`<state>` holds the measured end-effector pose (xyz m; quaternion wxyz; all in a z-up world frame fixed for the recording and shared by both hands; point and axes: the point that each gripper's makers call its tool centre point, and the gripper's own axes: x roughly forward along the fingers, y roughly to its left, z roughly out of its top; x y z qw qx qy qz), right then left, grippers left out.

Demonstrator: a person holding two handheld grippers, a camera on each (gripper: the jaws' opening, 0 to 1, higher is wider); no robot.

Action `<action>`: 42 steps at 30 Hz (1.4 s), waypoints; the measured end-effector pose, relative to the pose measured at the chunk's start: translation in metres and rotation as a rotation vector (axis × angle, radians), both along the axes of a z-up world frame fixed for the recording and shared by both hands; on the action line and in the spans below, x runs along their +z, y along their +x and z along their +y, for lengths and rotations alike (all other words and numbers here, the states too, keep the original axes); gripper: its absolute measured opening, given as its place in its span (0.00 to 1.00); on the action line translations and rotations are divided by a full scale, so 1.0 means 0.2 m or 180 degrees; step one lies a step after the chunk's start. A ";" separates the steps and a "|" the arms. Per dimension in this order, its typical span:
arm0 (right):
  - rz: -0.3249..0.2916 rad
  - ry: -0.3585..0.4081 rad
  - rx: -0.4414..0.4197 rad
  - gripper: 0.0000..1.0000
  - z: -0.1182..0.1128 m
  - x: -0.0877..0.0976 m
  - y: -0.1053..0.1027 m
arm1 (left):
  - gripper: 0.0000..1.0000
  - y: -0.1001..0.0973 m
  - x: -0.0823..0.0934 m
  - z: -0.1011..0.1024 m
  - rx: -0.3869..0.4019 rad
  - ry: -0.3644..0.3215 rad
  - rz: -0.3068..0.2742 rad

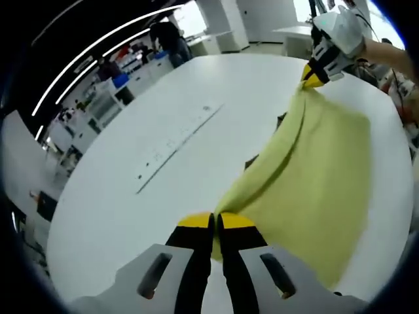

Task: Fold the garment on the visible template until the final outline fits inside the template.

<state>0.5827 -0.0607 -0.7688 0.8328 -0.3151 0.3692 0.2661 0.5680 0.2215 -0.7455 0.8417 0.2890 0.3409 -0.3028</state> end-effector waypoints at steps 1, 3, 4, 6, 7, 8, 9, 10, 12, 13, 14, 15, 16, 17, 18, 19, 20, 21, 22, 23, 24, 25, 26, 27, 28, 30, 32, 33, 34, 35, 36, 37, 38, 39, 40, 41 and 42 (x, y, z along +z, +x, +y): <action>0.0021 -0.0006 0.0000 0.00 0.00 -0.02 0.00 | 0.01 0.00 -0.02 0.00 -0.0012 -0.0001 0.0011; 0.0057 -0.0008 0.0008 0.00 0.00 -0.05 0.01 | 0.01 0.01 -0.06 0.01 -0.0009 0.0007 0.0034; 0.0093 0.0019 -0.0012 0.01 0.00 -0.07 0.01 | 0.01 0.02 -0.08 0.01 -0.0026 0.0017 0.0021; 0.0119 0.0045 -0.0033 0.01 0.00 -0.09 0.01 | 0.01 0.02 -0.11 0.01 -0.0055 0.0031 0.0035; 0.0136 0.0043 -0.0028 0.01 -0.01 -0.10 0.01 | 0.01 0.02 -0.12 0.01 -0.0061 0.0037 0.0045; 0.0156 0.0043 -0.0017 0.01 -0.01 -0.11 0.01 | 0.01 0.02 -0.15 0.02 -0.0096 0.0087 0.0067; 0.0168 0.0055 -0.0025 0.01 -0.01 -0.12 0.00 | 0.01 0.02 -0.16 0.02 -0.0111 0.0101 0.0069; 0.0202 0.0118 -0.0058 0.02 -0.02 -0.13 0.00 | 0.01 0.02 -0.17 0.02 -0.0116 0.0103 0.0076; 0.0255 0.0212 -0.0110 0.03 -0.02 -0.15 -0.01 | 0.03 0.03 -0.19 0.03 -0.0124 0.0126 0.0072; 0.0262 0.0246 -0.0099 0.04 -0.03 -0.15 -0.01 | 0.03 0.03 -0.19 0.04 -0.0119 0.0133 0.0075; 0.0232 0.0319 -0.0082 0.05 -0.02 -0.14 -0.01 | 0.05 0.03 -0.19 0.05 -0.0121 0.0136 0.0079; 0.0255 0.0358 -0.0077 0.07 -0.02 -0.14 -0.01 | 0.06 0.02 -0.19 0.05 -0.0135 0.0128 0.0082; 0.0272 0.0396 -0.0069 0.09 -0.03 -0.14 -0.02 | 0.08 0.02 -0.18 0.04 -0.0192 0.0076 0.0090; 0.0268 0.0399 -0.0053 0.11 -0.04 -0.13 -0.02 | 0.11 0.00 -0.17 0.03 -0.0257 0.0051 0.0102; 0.0242 0.0402 -0.0016 0.14 -0.04 -0.13 -0.03 | 0.13 0.00 -0.16 0.03 -0.0288 0.0036 0.0096; 0.0228 0.0392 0.0025 0.16 -0.05 -0.12 -0.03 | 0.15 0.00 -0.16 0.02 -0.0341 0.0038 0.0091; 0.0212 0.0375 0.0085 0.19 -0.05 -0.12 -0.03 | 0.18 -0.01 -0.16 0.02 -0.0398 0.0043 0.0093; 0.0204 0.0354 0.0116 0.21 -0.05 -0.12 -0.04 | 0.19 -0.02 -0.16 0.03 -0.0438 0.0060 0.0095; 0.0183 0.0310 0.0169 0.22 -0.06 -0.12 -0.04 | 0.20 -0.01 -0.16 0.04 -0.0475 0.0129 0.0084; 0.0167 0.0268 0.0222 0.22 -0.06 -0.12 -0.04 | 0.20 -0.01 -0.16 0.04 -0.0505 0.0171 0.0078; 0.0144 0.0242 0.0241 0.22 -0.06 -0.11 -0.04 | 0.20 -0.01 -0.17 0.05 -0.0514 0.0189 0.0072; 0.0094 0.0203 0.0280 0.21 -0.06 -0.11 -0.04 | 0.20 -0.01 -0.17 0.06 -0.0523 0.0212 0.0057; 0.0060 0.0158 0.0343 0.20 -0.06 -0.11 -0.03 | 0.19 0.00 -0.17 0.07 -0.0534 0.0273 0.0014; 0.0036 0.0070 0.0400 0.19 -0.06 -0.12 -0.03 | 0.19 0.01 -0.18 0.08 -0.0541 0.0313 -0.0003; 0.0016 0.0019 0.0413 0.18 -0.07 -0.12 -0.02 | 0.18 0.01 -0.18 0.09 -0.0545 0.0346 -0.0014; -0.0025 -0.0033 0.0408 0.09 -0.07 -0.12 -0.01 | 0.11 0.02 -0.18 0.09 -0.0549 0.0351 -0.0048; -0.0059 0.0011 0.0325 0.00 -0.07 -0.10 0.00 | 0.01 0.03 -0.17 0.09 -0.0459 0.0246 -0.0074; -0.0070 0.0164 0.0162 0.00 -0.07 -0.09 0.01 | 0.01 0.04 -0.16 0.09 -0.0339 0.0159 -0.0076; -0.0054 0.0266 0.0028 0.00 -0.07 -0.08 0.02 | 0.01 0.05 -0.16 0.10 -0.0246 0.0120 -0.0107; -0.0023 0.0345 -0.0078 0.00 -0.07 -0.08 0.02 | 0.00 0.06 -0.15 0.10 -0.0216 0.0086 -0.0128; 0.0009 0.0445 -0.0220 0.00 -0.07 -0.07 0.02 | 0.01 0.06 -0.15 0.10 -0.0143 0.0011 -0.0130; 0.0008 0.0503 -0.0313 0.00 -0.08 -0.07 0.03 | 0.00 0.07 -0.15 0.10 -0.0044 -0.0100 -0.0108; 0.0037 0.0580 -0.0453 0.00 -0.08 -0.07 0.03 | 0.01 0.07 -0.16 0.10 0.0036 -0.0164 -0.0078; 0.0106 0.0651 -0.0575 0.00 -0.09 -0.08 0.03 | 0.01 0.08 -0.16 0.10 0.0139 -0.0233 -0.0052; 0.0181 0.0748 -0.0728 0.00 -0.09 -0.09 0.02 | 0.01 0.08 -0.17 0.11 0.0298 -0.0309 -0.0005; 0.0176 0.0805 -0.0784 0.00 -0.09 -0.09 0.03 | 0.02 0.09 -0.17 0.12 0.0403 -0.0353 0.0010; 0.0157 0.0839 -0.0867 0.02 -0.10 -0.09 0.04 | 0.02 0.10 -0.17 0.12 0.0484 -0.0417 0.0006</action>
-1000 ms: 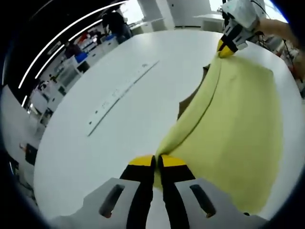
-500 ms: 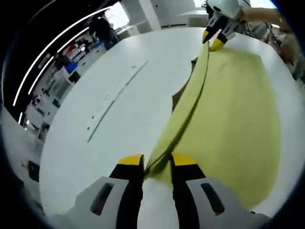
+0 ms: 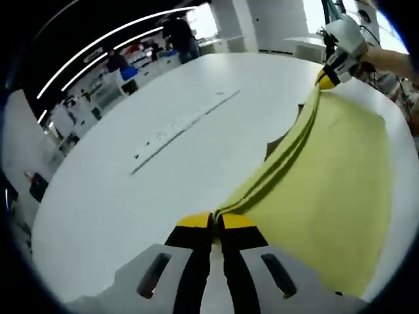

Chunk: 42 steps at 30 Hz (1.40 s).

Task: Fold the garment on the visible template until the final outline fits inside the template.

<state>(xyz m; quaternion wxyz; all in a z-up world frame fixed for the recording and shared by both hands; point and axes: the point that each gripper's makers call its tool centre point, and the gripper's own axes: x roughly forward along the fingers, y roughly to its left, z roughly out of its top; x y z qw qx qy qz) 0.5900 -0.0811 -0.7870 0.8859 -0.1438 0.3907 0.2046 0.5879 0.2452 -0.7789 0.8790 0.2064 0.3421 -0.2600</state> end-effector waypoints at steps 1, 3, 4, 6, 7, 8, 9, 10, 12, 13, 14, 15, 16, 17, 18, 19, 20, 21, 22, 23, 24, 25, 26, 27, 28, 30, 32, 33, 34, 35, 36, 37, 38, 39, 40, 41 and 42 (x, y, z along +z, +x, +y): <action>0.0004 0.0006 -0.0072 0.03 -0.01 0.00 0.00 | 0.03 0.01 0.00 0.00 0.0063 -0.0043 -0.0006; -0.0015 0.0000 -0.0140 0.08 -0.03 0.01 0.01 | 0.05 0.01 0.00 0.01 0.0199 -0.0131 0.0029; -0.0020 0.0015 -0.0165 0.09 -0.04 0.01 0.01 | 0.06 0.02 0.01 0.02 0.0277 -0.0201 0.0039; 0.0008 0.0063 -0.0214 0.09 -0.05 0.01 0.01 | 0.08 0.03 0.02 0.04 0.0374 -0.0277 0.0047; 0.0011 0.0088 -0.0232 0.10 -0.05 0.02 0.01 | 0.08 0.03 0.02 0.05 0.0410 -0.0286 0.0040; 0.0021 0.0122 -0.0250 0.11 -0.05 0.02 0.00 | 0.09 0.03 0.03 0.06 0.0499 -0.0325 0.0053; 0.0030 0.0139 -0.0247 0.14 -0.05 0.02 0.00 | 0.11 0.03 0.03 0.07 0.0585 -0.0396 0.0066; 0.0035 0.0162 -0.0253 0.16 -0.05 0.03 -0.01 | 0.13 0.03 0.04 0.07 0.0624 -0.0482 0.0076; 0.0036 0.0189 -0.0254 0.19 -0.05 0.05 -0.02 | 0.15 0.02 0.05 0.08 0.0705 -0.0652 0.0121; 0.0033 0.0227 -0.0249 0.20 -0.04 0.06 -0.02 | 0.16 0.01 0.06 0.08 0.0747 -0.0718 0.0143; 0.0029 0.0258 -0.0240 0.22 -0.03 0.07 -0.02 | 0.17 0.00 0.07 0.08 0.0733 -0.0740 0.0137; 0.0038 0.0338 -0.0226 0.25 -0.02 0.08 -0.03 | 0.19 -0.01 0.08 0.07 0.0705 -0.0791 0.0123; 0.0051 0.0391 -0.0232 0.28 -0.01 0.09 -0.04 | 0.22 -0.02 0.09 0.07 0.0677 -0.0817 0.0114; 0.0061 0.0422 -0.0217 0.31 0.00 0.10 -0.04 | 0.24 -0.04 0.10 0.06 0.0646 -0.0843 0.0118; 0.0065 0.0439 -0.0185 0.34 0.01 0.12 -0.06 | 0.27 -0.06 0.12 0.05 0.0598 -0.0869 0.0125; 0.0086 0.0455 -0.0144 0.36 0.02 0.13 -0.08 | 0.30 -0.09 0.14 0.04 0.0525 -0.0910 0.0120; 0.0112 0.0480 -0.0122 0.40 0.03 0.13 -0.09 | 0.32 -0.10 0.15 0.03 0.0489 -0.0929 0.0114; 0.0126 0.0531 -0.0110 0.42 0.04 0.14 -0.11 | 0.34 -0.12 0.16 0.02 0.0440 -0.0958 0.0107; 0.0143 0.0581 -0.0083 0.44 0.05 0.15 -0.12 | 0.36 -0.15 0.17 0.02 0.0409 -0.0990 0.0112; 0.0172 0.0652 -0.0061 0.46 0.06 0.16 -0.15 | 0.38 -0.17 0.18 0.02 0.0385 -0.1008 0.0116; 0.0184 0.0686 -0.0037 0.47 0.07 0.17 -0.17 | 0.39 -0.20 0.19 0.01 0.0328 -0.1042 0.0126; 0.0196 0.0707 -0.0020 0.48 0.07 0.18 -0.19 | 0.41 -0.22 0.19 0.01 0.0300 -0.1050 0.0139; 0.0209 0.0729 0.0006 0.50 0.08 0.18 -0.20 | 0.42 -0.26 0.20 0.00 0.0249 -0.1079 0.0156; 0.0225 0.0747 0.0031 0.50 0.08 0.19 -0.22 | 0.43 -0.28 0.20 -0.01 0.0218 -0.1121 0.0172; 0.0242 0.0772 0.0060 0.51 0.09 0.20 -0.26 | 0.43 -0.31 0.21 -0.01 0.0203 -0.1163 0.0175; 0.0271 0.0805 0.0105 0.52 0.10 0.21 -0.30 | 0.45 -0.35 0.22 -0.02 0.0159 -0.1253 0.0172; 0.0287 0.0833 0.0156 0.54 0.11 0.22 -0.35 | 0.46 -0.40 0.22 -0.02 0.0153 -0.1296 0.0176; 0.0306 0.0846 0.0181 0.54 0.11 0.22 -0.39 | 0.47 -0.43 0.22 -0.02 0.0132 -0.1314 0.0175; 0.0313 0.0848 0.0197 0.55 0.11 0.22 -0.41 | 0.48 -0.45 0.22 -0.02 0.0122 -0.1328 0.0179; 0.0329 0.0847 0.0216 0.55 0.11 0.22 -0.45 | 0.48 -0.47 0.22 -0.01 0.0117 -0.1338 0.0194; 0.0336 0.0846 0.0234 0.55 0.10 0.22 -0.47 | 0.49 -0.49 0.21 -0.01 0.0106 -0.1352 0.0204; 0.0343 0.0843 0.0257 0.55 0.10 0.22 -0.49 | 0.49 -0.51 0.21 -0.01 0.0104 -0.1359 0.0210; 0.0359 0.0840 0.0272 0.56 0.10 0.22 -0.52 | 0.49 -0.53 0.21 -0.01 0.0104 -0.1364 0.0212; 0.0361 0.0839 0.0290 0.56 0.10 0.21 -0.54 | 0.49 -0.55 0.21 -0.01 0.0087 -0.1372 0.0212; 0.0377 0.0841 0.0310 0.56 0.09 0.21 -0.57 | 0.49 -0.57 0.20 -0.01 0.0091 -0.1389 0.0220; 0.0387 0.0846 0.0314 0.57 0.09 0.21 -0.59 | 0.50 -0.59 0.20 -0.01 0.0095 -0.1404 0.0229; 0.0393 0.0855 0.0324 0.57 0.09 0.20 -0.62 | 0.50 -0.62 0.20 -0.01 0.0091 -0.1424 0.0233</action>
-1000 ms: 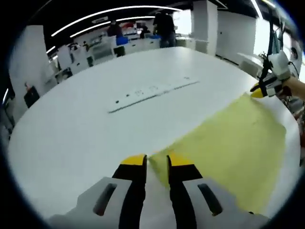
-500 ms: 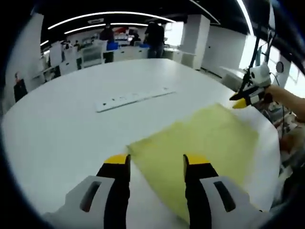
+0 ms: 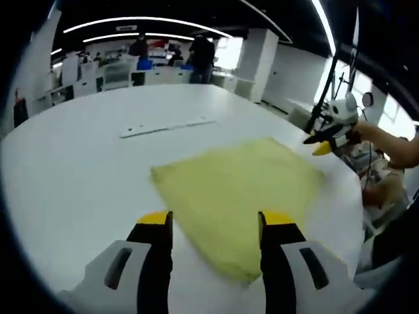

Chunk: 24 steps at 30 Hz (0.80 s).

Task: Fold the garment on the visible template until the final outline fits inside the template.

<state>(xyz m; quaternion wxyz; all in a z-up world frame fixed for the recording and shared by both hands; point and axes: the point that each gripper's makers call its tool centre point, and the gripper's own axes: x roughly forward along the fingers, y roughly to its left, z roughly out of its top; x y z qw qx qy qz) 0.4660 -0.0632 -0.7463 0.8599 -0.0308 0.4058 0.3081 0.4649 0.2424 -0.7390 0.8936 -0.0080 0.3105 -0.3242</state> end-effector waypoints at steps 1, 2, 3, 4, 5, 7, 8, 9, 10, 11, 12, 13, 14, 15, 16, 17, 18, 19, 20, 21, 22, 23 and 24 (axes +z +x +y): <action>0.0003 0.0011 0.0002 0.57 0.00 0.00 -0.02 | 0.50 -0.02 0.00 0.00 -0.0005 -0.0012 0.0001; 0.0012 0.0033 0.0000 0.57 0.00 0.00 -0.04 | 0.50 -0.04 -0.01 -0.01 -0.0022 -0.0022 0.0000; 0.0019 0.0043 0.0005 0.58 -0.01 -0.01 -0.06 | 0.50 -0.06 -0.01 -0.01 -0.0030 -0.0024 0.0002; 0.0033 0.0060 0.0012 0.58 -0.01 -0.01 -0.08 | 0.50 -0.07 -0.02 -0.01 -0.0032 -0.0027 0.0005; 0.0045 0.0078 0.0015 0.58 -0.01 -0.02 -0.10 | 0.49 -0.09 -0.02 -0.01 -0.0031 -0.0034 0.0010; 0.0053 0.0098 0.0021 0.58 -0.02 -0.02 -0.13 | 0.48 -0.12 -0.03 -0.01 -0.0046 -0.0054 0.0014; 0.0055 0.0109 0.0025 0.58 -0.02 -0.03 -0.15 | 0.48 -0.14 -0.04 0.00 -0.0047 -0.0055 0.0019; 0.0052 0.0116 0.0038 0.57 -0.02 -0.03 -0.16 | 0.47 -0.15 -0.05 0.00 -0.0048 -0.0056 0.0023; 0.0053 0.0125 0.0056 0.57 -0.02 -0.03 -0.17 | 0.46 -0.16 -0.05 0.00 -0.0040 -0.0061 0.0030; 0.0064 0.0145 0.0068 0.57 -0.03 -0.05 -0.18 | 0.45 -0.17 -0.06 0.01 -0.0032 -0.0070 0.0046; 0.0069 0.0157 0.0075 0.56 -0.03 -0.05 -0.19 | 0.44 -0.18 -0.07 0.01 -0.0023 -0.0082 0.0053; 0.0075 0.0174 0.0080 0.56 -0.04 -0.06 -0.20 | 0.43 -0.20 -0.07 0.01 -0.0005 -0.0098 0.0063; 0.0082 0.0181 0.0068 0.55 -0.05 -0.07 -0.21 | 0.43 -0.21 -0.08 0.01 -0.0001 -0.0103 0.0069; 0.0098 0.0188 0.0062 0.55 -0.05 -0.09 -0.22 | 0.42 -0.22 -0.09 0.01 0.0022 -0.0112 0.0097; 0.0103 0.0189 0.0057 0.54 -0.06 -0.09 -0.22 | 0.42 -0.23 -0.10 0.02 0.0027 -0.0108 0.0108; 0.0109 0.0185 0.0039 0.53 -0.07 -0.10 -0.23 | 0.41 -0.25 -0.12 0.02 0.0047 -0.0110 0.0136; 0.0121 0.0181 0.0031 0.53 -0.07 -0.11 -0.24 | 0.39 -0.26 -0.13 0.03 0.0060 -0.0111 0.0155; 0.0123 0.0180 0.0026 0.52 -0.07 -0.12 -0.25 | 0.38 -0.26 -0.13 0.03 0.0074 -0.0122 0.0164; 0.0123 0.0168 0.0016 0.50 -0.08 -0.13 -0.26 | 0.38 -0.27 -0.14 0.03 0.0111 -0.0160 0.0196; 0.0121 0.0144 0.0016 0.49 -0.09 -0.13 -0.27 | 0.36 -0.28 -0.15 0.03 0.0123 -0.0171 0.0210; 0.0120 0.0116 0.0017 0.47 -0.10 -0.15 -0.28 | 0.35 -0.29 -0.16 0.03 0.0138 -0.0175 0.0223; 0.0126 0.0116 0.0009 0.46 -0.10 -0.16 -0.28 | 0.34 -0.30 -0.17 0.03 0.0142 -0.0175 0.0248; 0.0144 0.0127 -0.0005 0.45 -0.11 -0.17 -0.29 | 0.32 -0.31 -0.18 0.03 0.0147 -0.0175 0.0273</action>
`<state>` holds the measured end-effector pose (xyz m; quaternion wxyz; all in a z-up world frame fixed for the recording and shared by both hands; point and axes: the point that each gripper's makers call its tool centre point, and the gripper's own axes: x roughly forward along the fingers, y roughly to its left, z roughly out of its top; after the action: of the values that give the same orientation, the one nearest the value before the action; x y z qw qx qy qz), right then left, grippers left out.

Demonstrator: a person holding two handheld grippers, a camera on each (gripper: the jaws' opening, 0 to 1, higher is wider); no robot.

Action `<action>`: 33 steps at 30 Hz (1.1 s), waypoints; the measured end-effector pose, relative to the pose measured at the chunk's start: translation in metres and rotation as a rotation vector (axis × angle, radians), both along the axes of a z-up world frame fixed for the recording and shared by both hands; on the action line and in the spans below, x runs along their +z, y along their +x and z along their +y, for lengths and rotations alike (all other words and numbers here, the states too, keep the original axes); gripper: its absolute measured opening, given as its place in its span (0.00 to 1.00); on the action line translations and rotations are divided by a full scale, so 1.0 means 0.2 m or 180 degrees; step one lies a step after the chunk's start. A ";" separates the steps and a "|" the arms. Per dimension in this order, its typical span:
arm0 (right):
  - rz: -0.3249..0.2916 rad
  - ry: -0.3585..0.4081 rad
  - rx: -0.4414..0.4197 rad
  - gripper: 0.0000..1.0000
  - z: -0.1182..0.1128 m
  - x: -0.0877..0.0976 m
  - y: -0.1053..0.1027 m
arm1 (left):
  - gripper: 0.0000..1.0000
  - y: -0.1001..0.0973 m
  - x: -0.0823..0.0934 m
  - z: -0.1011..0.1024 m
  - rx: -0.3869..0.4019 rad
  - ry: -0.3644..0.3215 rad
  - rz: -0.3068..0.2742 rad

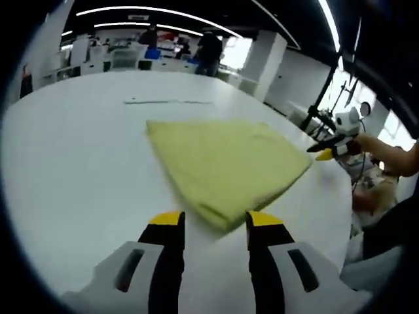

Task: Fold the garment on the visible template until the final outline fits inside the template.

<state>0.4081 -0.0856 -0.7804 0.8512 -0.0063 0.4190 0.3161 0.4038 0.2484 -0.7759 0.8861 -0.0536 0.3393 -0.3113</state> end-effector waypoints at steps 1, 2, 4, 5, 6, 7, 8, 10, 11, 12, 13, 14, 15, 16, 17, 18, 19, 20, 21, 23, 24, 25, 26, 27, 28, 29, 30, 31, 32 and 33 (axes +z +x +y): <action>0.0003 0.0005 0.0000 0.42 0.00 0.00 -0.01 | 0.31 -0.01 -0.01 0.00 0.0009 -0.0004 0.0019; 0.0007 0.0023 0.0000 0.40 0.00 -0.01 -0.02 | 0.30 -0.02 -0.02 0.00 0.0024 -0.0038 0.0049; 0.0021 0.0041 0.0003 0.35 0.00 -0.03 -0.03 | 0.26 -0.03 -0.02 -0.01 0.0070 -0.0127 0.0082; 0.0018 0.0041 0.0006 0.33 0.01 -0.03 -0.04 | 0.25 -0.03 -0.02 -0.01 0.0090 -0.0154 0.0088; 0.0002 0.0042 0.0014 0.31 0.00 -0.04 -0.04 | 0.24 -0.03 -0.02 -0.01 0.0106 -0.0187 0.0068; 0.0001 0.0046 0.0007 0.28 0.00 -0.05 -0.05 | 0.23 -0.03 -0.02 -0.01 0.0121 -0.0197 0.0077; -0.0002 0.0056 0.0001 0.26 0.00 -0.05 -0.05 | 0.23 -0.03 -0.03 -0.01 0.0138 -0.0196 0.0085; -0.0009 0.0091 -0.0039 0.22 0.00 -0.06 -0.05 | 0.21 -0.03 -0.03 -0.01 0.0174 -0.0209 0.0101; -0.0013 0.0100 -0.0046 0.21 0.00 -0.06 -0.06 | 0.21 -0.03 -0.04 -0.01 0.0185 -0.0219 0.0104; -0.0012 0.0108 -0.0058 0.18 0.00 -0.07 -0.06 | 0.20 -0.03 -0.04 -0.01 0.0200 -0.0240 0.0111; -0.0018 0.0121 -0.0068 0.15 0.00 -0.08 -0.06 | 0.19 -0.03 -0.04 -0.01 0.0209 -0.0251 0.0113; -0.0021 0.0140 -0.0071 0.13 0.01 -0.08 -0.06 | 0.18 -0.03 -0.04 -0.02 0.0228 -0.0281 0.0121; -0.0019 0.0181 -0.0078 0.10 0.02 -0.07 -0.07 | 0.17 -0.03 -0.04 -0.02 0.0236 -0.0301 0.0121; -0.0018 0.0202 -0.0086 0.09 0.02 -0.07 -0.07 | 0.16 -0.03 -0.03 -0.02 0.0249 -0.0331 0.0120; -0.0016 0.0216 -0.0085 0.09 0.02 -0.07 -0.07 | 0.16 -0.02 -0.03 -0.03 0.0259 -0.0365 0.0120; -0.0020 0.0236 -0.0094 0.08 0.03 -0.07 -0.07 | 0.15 -0.03 -0.03 -0.03 0.0257 -0.0371 0.0120; -0.0020 0.0247 -0.0099 0.06 0.03 -0.07 -0.07 | 0.14 -0.03 -0.03 -0.03 0.0254 -0.0372 0.0122; -0.0030 0.0264 -0.0102 0.04 0.03 -0.07 -0.07 | 0.13 -0.03 -0.03 -0.03 0.0253 -0.0375 0.0123; -0.0029 0.0273 -0.0112 0.02 0.04 -0.07 -0.07 | 0.12 -0.03 -0.03 -0.04 0.0252 -0.0383 0.0117; -0.0032 0.0284 -0.0126 0.02 0.04 -0.06 -0.07 | 0.09 -0.03 -0.02 -0.04 0.0238 -0.0409 0.0088; -0.0025 0.0291 -0.0132 0.02 0.04 -0.06 -0.07 | 0.08 -0.03 -0.01 -0.04 0.0234 -0.0411 0.0076; -0.0031 0.0295 -0.0135 0.02 0.04 -0.06 -0.07 | 0.07 -0.02 -0.01 -0.04 0.0232 -0.0406 0.0069; -0.0032 0.0290 -0.0131 0.02 0.04 -0.06 -0.07 | 0.05 -0.02 -0.01 -0.04 0.0229 -0.0403 0.0049; -0.0034 0.0286 -0.0128 0.02 0.04 -0.06 -0.07 | 0.04 -0.02 0.00 -0.04 0.0233 -0.0414 0.0044; -0.0038 0.0285 -0.0129 0.01 0.04 -0.06 -0.07 | 0.02 -0.02 0.00 -0.04 0.0239 -0.0431 0.0039; -0.0041 0.0287 -0.0127 0.01 0.04 -0.06 -0.07 | 0.01 -0.02 0.01 -0.03 0.0237 -0.0437 0.0036; -0.0044 0.0289 -0.0123 0.00 0.04 -0.06 -0.07 | 0.01 -0.02 0.01 -0.03 0.0228 -0.0431 0.0031; -0.0048 0.0286 -0.0115 0.00 0.04 -0.06 -0.07 | 0.01 -0.02 0.01 -0.03 0.0216 -0.0416 0.0033; -0.0048 0.0283 -0.0112 0.00 0.04 -0.06 -0.07 | 0.01 -0.02 0.00 -0.04 0.0196 -0.0396 0.0041; -0.0051 0.0281 -0.0112 0.00 0.03 -0.06 -0.07 | 0.01 -0.02 0.00 -0.04 0.0191 -0.0380 0.0036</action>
<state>0.3938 -0.0786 -0.7924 0.8594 0.0360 0.3978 0.3192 0.3993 0.2412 -0.7757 0.8883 -0.1183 0.3233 -0.3039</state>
